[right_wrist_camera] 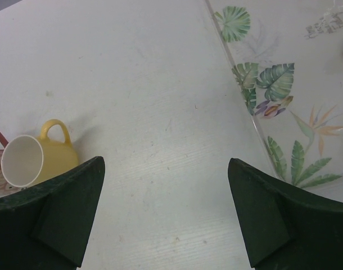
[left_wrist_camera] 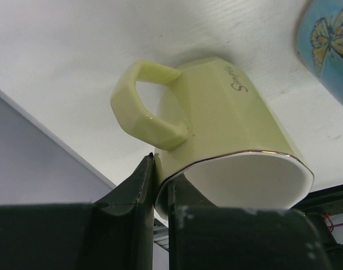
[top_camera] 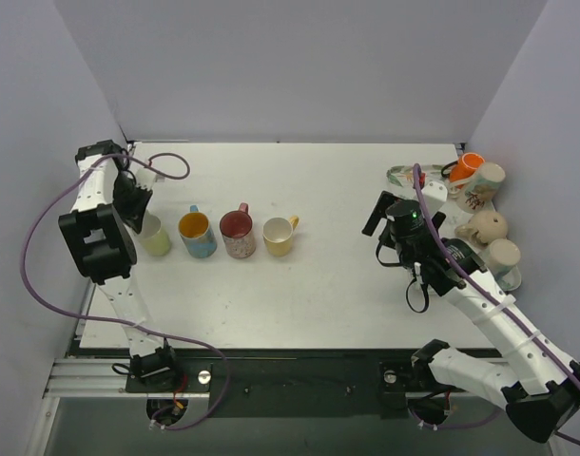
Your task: Turn the mug right side up
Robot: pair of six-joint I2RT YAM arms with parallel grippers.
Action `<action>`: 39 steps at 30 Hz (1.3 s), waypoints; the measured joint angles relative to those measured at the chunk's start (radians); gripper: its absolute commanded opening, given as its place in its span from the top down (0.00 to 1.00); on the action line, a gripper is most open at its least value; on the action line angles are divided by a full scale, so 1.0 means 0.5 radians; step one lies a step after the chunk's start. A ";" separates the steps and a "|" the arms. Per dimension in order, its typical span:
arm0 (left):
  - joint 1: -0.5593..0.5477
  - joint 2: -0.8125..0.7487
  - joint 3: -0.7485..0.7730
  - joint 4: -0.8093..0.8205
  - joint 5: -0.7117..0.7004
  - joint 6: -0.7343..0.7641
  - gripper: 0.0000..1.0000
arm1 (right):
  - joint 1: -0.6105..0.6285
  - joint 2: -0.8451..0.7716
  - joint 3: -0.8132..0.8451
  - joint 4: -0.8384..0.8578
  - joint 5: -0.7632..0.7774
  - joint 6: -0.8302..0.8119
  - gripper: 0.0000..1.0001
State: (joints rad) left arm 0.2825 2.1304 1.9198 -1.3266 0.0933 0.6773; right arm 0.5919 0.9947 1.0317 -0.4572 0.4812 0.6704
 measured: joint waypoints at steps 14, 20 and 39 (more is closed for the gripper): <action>0.011 0.123 0.220 -0.044 0.058 -0.012 0.37 | -0.312 -0.049 -0.144 -0.006 0.152 0.031 0.14; 0.021 -0.069 0.183 0.102 0.073 -0.131 0.36 | -0.748 -0.047 -0.301 -0.005 0.540 0.227 0.25; -0.723 -1.488 -0.883 1.169 0.080 -0.609 0.21 | -0.869 0.419 -0.342 -0.122 0.938 0.832 0.24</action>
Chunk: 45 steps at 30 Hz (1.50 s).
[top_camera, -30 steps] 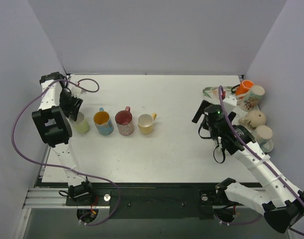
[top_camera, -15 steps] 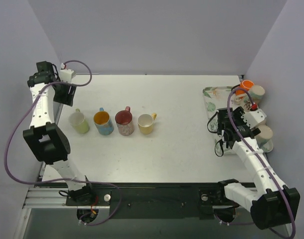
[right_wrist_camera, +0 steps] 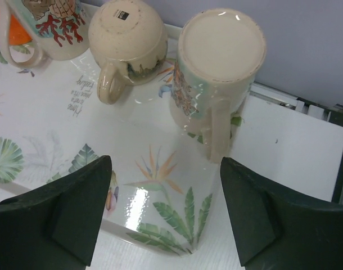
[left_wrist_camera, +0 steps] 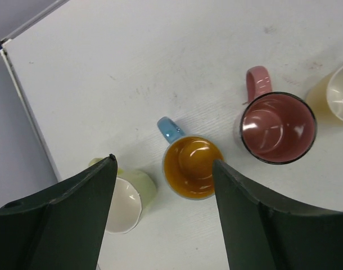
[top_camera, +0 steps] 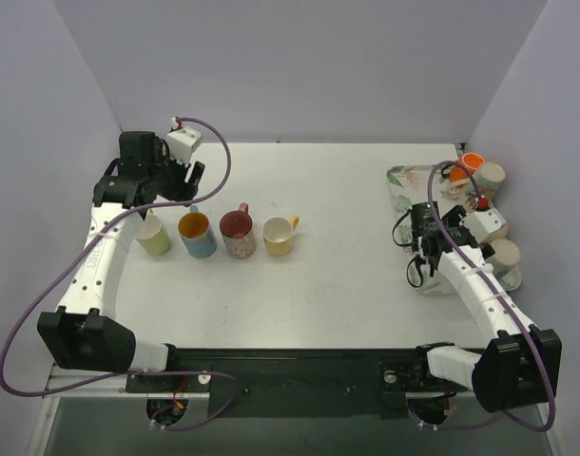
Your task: Turn the mug right side up
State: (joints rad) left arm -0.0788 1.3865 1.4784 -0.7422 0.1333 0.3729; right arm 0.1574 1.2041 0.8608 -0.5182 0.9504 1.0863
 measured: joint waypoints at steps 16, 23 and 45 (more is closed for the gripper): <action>-0.249 0.040 -0.172 0.009 0.267 -0.085 0.21 | -0.055 -0.055 -0.100 -0.214 0.096 0.262 0.23; -0.249 0.027 -0.205 -0.022 0.250 -0.113 0.21 | -0.337 -0.069 -0.368 0.077 -0.105 0.066 0.20; -0.249 -0.088 -0.290 -0.018 0.198 -0.093 0.21 | -1.005 0.161 -0.623 0.887 -1.061 -0.623 1.00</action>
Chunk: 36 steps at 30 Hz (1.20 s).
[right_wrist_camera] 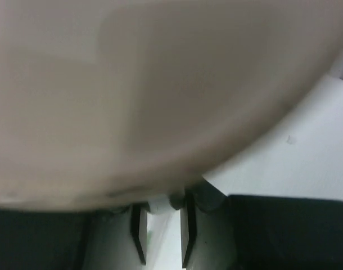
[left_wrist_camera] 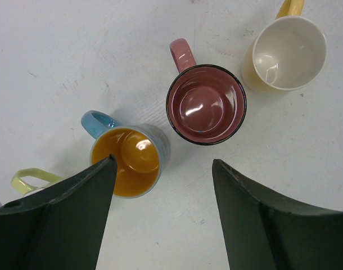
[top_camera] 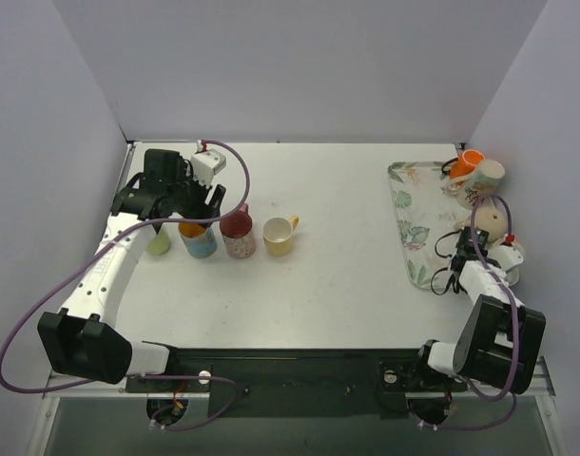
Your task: Turn the mug right side up
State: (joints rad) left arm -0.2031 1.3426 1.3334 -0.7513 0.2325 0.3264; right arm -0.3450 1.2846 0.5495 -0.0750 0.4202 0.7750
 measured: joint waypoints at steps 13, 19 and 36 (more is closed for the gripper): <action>-0.074 0.000 0.000 -0.018 0.062 0.027 0.21 | 0.079 -0.390 0.044 -0.134 -0.423 -0.117 1.00; -0.172 0.000 0.000 -0.024 0.070 0.047 0.21 | 0.106 -0.555 0.069 -0.249 -0.688 -0.156 1.00; -0.567 0.046 -0.027 0.045 0.059 0.089 0.12 | 0.218 -0.640 0.320 -0.416 -1.154 -0.130 1.00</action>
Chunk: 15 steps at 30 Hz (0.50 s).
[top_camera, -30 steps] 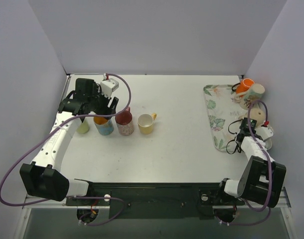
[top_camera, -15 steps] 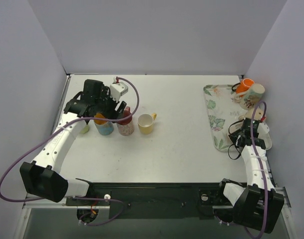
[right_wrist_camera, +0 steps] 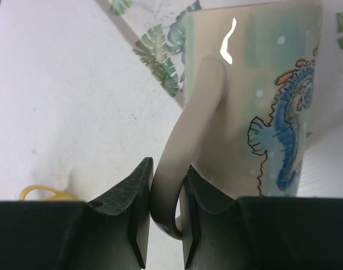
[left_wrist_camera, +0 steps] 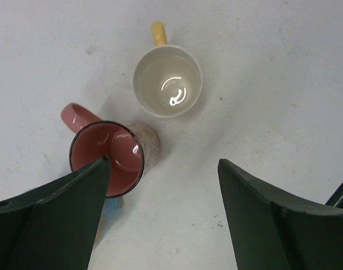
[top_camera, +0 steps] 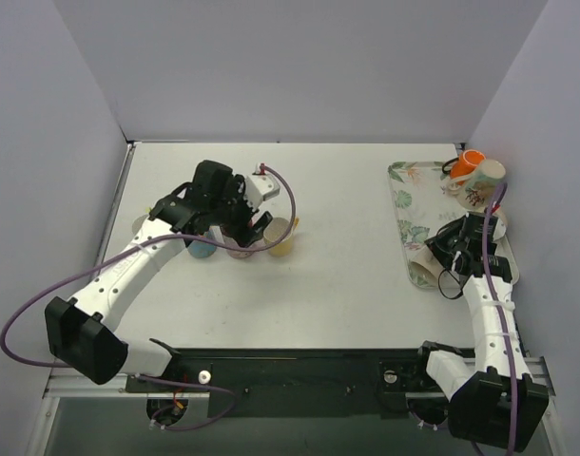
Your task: Turn the mug right side up
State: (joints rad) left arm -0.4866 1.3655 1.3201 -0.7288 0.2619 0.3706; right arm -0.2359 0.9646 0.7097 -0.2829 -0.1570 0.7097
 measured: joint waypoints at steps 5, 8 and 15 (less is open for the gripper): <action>-0.258 0.008 -0.085 0.219 -0.005 0.078 0.10 | 0.070 0.005 0.098 -0.043 -0.002 -0.010 1.00; -0.418 0.042 -0.093 0.332 -0.008 0.124 0.09 | 0.084 0.013 0.104 -0.042 0.002 -0.011 1.00; -0.647 0.126 -0.135 0.600 -0.082 0.161 0.09 | 0.275 -0.032 0.198 -0.163 0.001 0.063 1.00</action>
State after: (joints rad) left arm -0.8101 1.4284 1.2526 -0.4290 0.2211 0.4511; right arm -0.0982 0.9485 0.8085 -0.3641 -0.1566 0.7414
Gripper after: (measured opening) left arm 0.911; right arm 0.180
